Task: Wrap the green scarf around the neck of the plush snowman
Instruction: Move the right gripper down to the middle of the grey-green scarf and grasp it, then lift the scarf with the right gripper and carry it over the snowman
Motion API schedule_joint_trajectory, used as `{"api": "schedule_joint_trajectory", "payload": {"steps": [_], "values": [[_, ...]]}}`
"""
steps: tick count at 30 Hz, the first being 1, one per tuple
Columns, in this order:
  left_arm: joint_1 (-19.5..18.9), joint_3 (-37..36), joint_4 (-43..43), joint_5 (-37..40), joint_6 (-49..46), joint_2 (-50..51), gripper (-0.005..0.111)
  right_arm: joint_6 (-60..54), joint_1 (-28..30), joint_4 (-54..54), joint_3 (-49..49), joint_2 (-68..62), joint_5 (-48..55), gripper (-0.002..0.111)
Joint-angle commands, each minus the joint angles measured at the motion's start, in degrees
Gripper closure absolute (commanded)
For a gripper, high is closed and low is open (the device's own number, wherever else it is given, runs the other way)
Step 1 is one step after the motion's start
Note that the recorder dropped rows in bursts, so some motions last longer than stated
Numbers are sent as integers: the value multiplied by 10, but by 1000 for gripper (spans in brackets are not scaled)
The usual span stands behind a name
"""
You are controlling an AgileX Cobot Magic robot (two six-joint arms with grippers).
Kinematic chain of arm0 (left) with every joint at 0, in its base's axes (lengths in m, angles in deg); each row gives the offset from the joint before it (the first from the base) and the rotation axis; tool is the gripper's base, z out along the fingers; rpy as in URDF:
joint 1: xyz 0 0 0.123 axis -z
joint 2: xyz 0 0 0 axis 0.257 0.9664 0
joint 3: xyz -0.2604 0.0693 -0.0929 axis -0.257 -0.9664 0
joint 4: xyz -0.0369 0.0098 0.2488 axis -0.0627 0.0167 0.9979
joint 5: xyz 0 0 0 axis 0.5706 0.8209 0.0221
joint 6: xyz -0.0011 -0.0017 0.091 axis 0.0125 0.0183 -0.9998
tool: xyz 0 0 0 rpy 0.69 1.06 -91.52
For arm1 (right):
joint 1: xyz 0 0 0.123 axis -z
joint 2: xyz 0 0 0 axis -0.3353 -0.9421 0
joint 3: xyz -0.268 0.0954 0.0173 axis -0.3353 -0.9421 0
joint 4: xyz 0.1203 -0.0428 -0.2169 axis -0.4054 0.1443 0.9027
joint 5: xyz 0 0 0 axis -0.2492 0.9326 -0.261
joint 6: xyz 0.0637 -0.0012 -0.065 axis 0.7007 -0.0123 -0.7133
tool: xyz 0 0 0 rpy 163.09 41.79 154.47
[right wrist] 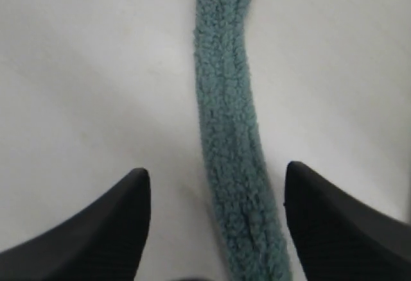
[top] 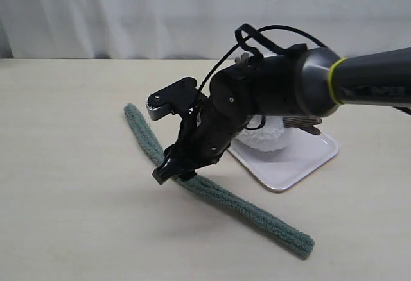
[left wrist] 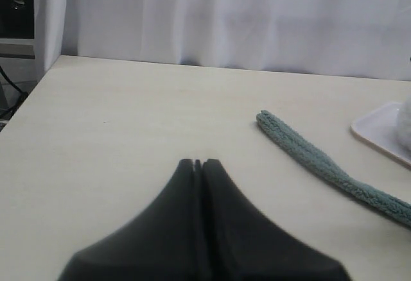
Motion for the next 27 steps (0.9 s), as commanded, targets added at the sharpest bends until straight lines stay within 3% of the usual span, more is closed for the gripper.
{"api": "schedule_joint_trajectory", "payload": {"steps": [1,14,26,27], "values": [[4,-2,-2,-1,0,-2,107,-15,0,-6,38,-43,0,45],[4,-2,-2,-1,0,-2,107,-9,0,106,62,-109,0,48],[4,-2,-2,-1,0,-2,107,-26,0,133,62,-97,24,105],[4,-2,-2,-1,0,-2,107,-26,0,133,62,-92,27,104]]}}
